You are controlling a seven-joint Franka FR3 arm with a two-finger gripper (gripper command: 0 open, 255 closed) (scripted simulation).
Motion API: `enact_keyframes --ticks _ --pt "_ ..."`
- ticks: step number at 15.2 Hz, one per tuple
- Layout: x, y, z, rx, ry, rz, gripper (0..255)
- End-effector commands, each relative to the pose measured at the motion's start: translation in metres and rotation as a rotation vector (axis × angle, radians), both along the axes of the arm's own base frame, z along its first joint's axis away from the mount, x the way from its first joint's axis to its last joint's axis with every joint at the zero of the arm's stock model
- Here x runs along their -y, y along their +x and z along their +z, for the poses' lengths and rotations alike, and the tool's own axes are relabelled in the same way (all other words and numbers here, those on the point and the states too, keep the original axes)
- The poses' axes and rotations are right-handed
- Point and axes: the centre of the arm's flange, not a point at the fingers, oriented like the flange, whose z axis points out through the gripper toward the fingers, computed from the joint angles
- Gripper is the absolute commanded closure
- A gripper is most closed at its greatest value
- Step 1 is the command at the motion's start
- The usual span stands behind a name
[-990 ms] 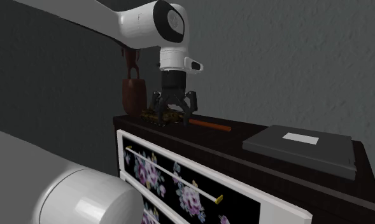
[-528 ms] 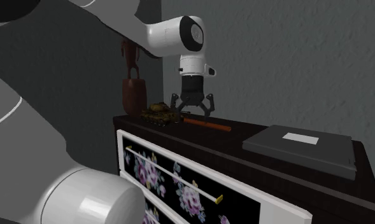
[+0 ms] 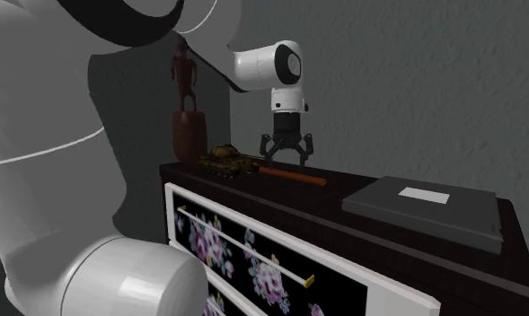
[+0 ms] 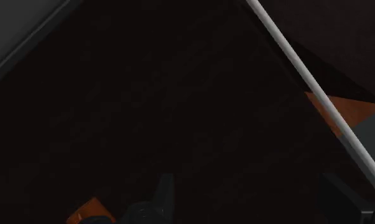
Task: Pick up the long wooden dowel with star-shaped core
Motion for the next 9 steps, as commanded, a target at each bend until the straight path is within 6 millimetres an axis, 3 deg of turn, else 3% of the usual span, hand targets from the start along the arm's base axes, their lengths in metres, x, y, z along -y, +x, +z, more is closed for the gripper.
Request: enact_keyframes --ticks 1,9 --pt "-0.004 0.024 -0.004 0.006 0.004 0.090 0" --pt "-0.041 0.117 -0.012 0.030 0.023 0.425 0"
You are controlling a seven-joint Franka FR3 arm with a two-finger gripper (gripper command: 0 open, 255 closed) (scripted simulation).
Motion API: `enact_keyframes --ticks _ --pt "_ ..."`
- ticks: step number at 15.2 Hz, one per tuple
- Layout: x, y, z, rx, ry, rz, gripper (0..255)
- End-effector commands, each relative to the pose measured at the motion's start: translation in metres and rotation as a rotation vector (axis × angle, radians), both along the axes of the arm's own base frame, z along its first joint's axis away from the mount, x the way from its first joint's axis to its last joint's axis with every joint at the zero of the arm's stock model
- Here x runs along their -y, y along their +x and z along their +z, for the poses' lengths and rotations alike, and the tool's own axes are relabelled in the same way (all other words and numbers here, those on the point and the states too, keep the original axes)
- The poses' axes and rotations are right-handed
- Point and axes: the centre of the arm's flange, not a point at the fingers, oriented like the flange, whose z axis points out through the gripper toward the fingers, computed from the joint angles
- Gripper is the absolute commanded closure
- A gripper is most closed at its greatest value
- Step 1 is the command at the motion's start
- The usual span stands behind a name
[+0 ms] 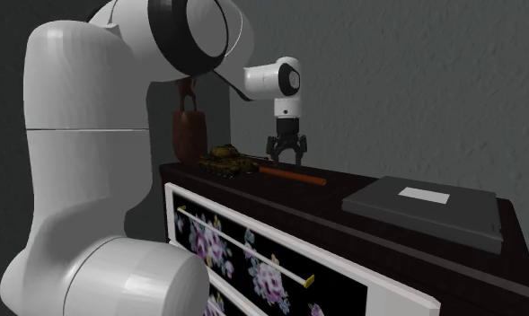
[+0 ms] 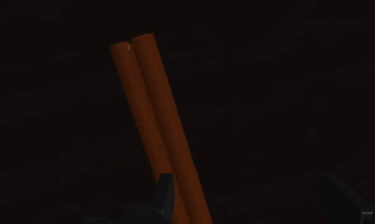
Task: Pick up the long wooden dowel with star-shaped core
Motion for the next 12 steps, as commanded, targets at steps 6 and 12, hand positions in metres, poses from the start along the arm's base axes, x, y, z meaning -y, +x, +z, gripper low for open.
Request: enact_keyframes --ticks 6,12 --pt "-0.046 0.065 -0.003 0.018 0.015 0.260 0" --pt "-0.046 0.065 -0.034 0.018 0.015 0.260 0"
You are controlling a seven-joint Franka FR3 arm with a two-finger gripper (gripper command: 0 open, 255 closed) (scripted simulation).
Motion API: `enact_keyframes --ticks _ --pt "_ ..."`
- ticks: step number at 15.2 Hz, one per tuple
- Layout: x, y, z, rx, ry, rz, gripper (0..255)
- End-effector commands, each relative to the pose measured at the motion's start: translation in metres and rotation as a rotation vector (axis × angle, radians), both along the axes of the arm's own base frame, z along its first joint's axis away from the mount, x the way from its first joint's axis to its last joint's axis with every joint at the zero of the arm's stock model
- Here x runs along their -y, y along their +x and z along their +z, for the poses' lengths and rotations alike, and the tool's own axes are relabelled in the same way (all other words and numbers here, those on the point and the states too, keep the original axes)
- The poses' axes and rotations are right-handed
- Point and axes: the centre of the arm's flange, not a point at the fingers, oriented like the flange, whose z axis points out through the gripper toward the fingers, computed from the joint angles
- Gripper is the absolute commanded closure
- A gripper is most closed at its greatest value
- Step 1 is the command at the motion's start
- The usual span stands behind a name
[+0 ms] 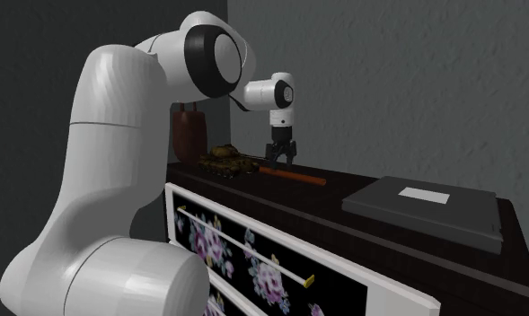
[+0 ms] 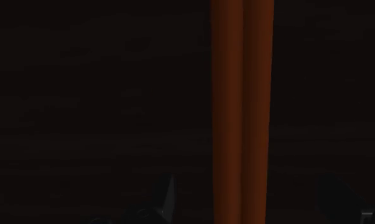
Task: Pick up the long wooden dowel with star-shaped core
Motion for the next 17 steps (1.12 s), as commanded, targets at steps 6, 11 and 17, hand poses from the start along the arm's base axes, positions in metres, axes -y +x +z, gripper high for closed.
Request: enact_keyframes --ticks 6,11,17 --pt "0.000 -0.001 -0.014 0.001 0.000 0.000 255" --pt "0.000 -0.001 -0.014 0.001 0.000 0.000 255" --pt "0.000 0.000 0.007 0.000 0.000 0.000 255"
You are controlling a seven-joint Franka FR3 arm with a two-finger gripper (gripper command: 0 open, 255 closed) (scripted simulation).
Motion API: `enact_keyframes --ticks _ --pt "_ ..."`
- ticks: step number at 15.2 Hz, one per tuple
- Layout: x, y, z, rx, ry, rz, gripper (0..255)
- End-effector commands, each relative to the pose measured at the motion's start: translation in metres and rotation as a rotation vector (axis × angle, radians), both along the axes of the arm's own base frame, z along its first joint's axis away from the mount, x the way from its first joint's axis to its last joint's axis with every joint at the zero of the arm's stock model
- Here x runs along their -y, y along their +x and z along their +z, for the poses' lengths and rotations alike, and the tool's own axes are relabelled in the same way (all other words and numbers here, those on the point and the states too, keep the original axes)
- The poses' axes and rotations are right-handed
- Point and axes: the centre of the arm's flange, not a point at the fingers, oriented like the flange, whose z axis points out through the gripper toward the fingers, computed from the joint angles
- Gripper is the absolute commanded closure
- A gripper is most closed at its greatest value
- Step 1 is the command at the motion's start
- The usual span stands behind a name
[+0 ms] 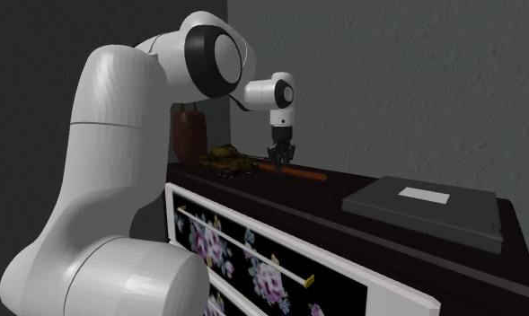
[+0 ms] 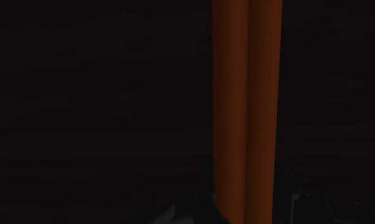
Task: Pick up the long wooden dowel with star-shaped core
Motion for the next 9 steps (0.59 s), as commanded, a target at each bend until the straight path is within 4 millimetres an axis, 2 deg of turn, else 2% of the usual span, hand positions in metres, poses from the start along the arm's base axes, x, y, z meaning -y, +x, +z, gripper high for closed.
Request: enact_keyframes --ticks 1,9 --pt "-0.001 -0.001 0.011 0.000 0.000 0.000 255" --pt "-0.001 -0.001 0.054 0.000 0.000 0.000 255"
